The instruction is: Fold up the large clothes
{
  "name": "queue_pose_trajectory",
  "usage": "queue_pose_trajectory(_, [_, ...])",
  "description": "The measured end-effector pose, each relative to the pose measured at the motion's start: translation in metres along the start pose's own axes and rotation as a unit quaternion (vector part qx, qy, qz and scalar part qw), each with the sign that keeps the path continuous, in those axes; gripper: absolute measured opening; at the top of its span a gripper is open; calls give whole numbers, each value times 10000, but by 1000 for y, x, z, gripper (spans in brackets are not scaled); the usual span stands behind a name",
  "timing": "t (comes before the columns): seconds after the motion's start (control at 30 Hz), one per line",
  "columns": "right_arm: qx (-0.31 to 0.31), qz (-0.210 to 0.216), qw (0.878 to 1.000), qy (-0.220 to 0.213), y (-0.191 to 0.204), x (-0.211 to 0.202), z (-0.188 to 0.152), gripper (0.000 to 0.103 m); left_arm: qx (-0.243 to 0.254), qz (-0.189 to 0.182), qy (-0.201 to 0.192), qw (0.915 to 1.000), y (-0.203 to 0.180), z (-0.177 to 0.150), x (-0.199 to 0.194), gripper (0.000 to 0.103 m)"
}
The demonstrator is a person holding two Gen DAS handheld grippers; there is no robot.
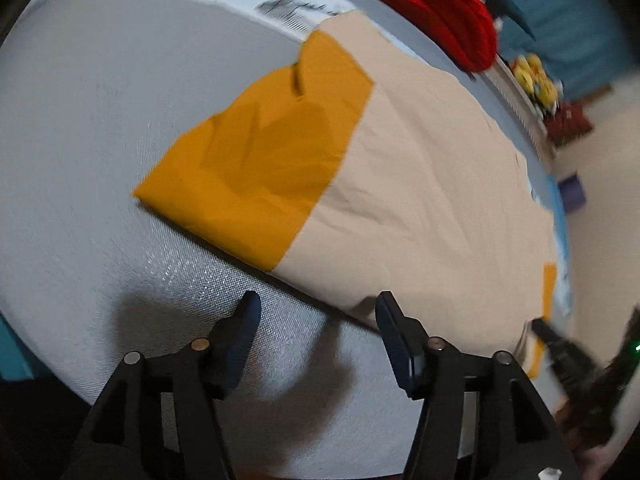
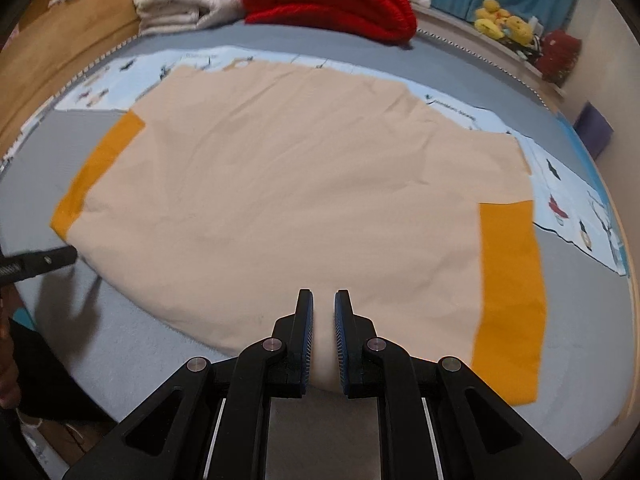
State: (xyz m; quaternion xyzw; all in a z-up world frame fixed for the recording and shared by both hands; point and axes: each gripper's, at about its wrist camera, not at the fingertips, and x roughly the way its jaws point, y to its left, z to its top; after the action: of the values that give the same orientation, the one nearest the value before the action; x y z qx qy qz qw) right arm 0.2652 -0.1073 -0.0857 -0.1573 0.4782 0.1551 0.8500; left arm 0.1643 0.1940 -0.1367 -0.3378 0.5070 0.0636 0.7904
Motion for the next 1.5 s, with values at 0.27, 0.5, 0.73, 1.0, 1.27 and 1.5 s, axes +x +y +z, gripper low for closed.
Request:
queue_pose_trajectory(0.27, [-182, -354, 9981, 459, 14, 47, 2, 12, -720, -620, -222, 9952, 23, 14, 11, 63])
queue_pose_trajectory(0.5, [-147, -333, 9980, 517, 8, 52, 2, 12, -1283, -1091, -545, 9842, 36, 37, 21, 63])
queue_pose_trajectory(0.73, [-124, -308, 9984, 466, 6, 51, 0, 12, -1080, -1031, -557, 9872, 28, 42, 30, 27])
queue_pose_trajectory(1.0, [-17, -202, 9998, -84, 6, 21, 5, 12, 121, -297, -1099, 9934, -13, 39, -33, 9])
queue_pose_trajectory(1.27, [-387, 552, 9977, -87, 43, 20, 11, 12, 1285, 755, -1620, 9755, -50, 18, -122, 7])
queue_pose_trajectory(1.5, [-525, 763, 9957, 17, 33, 1, 17, 13, 2671, 984, -1665, 9441, -113, 1, -144, 7])
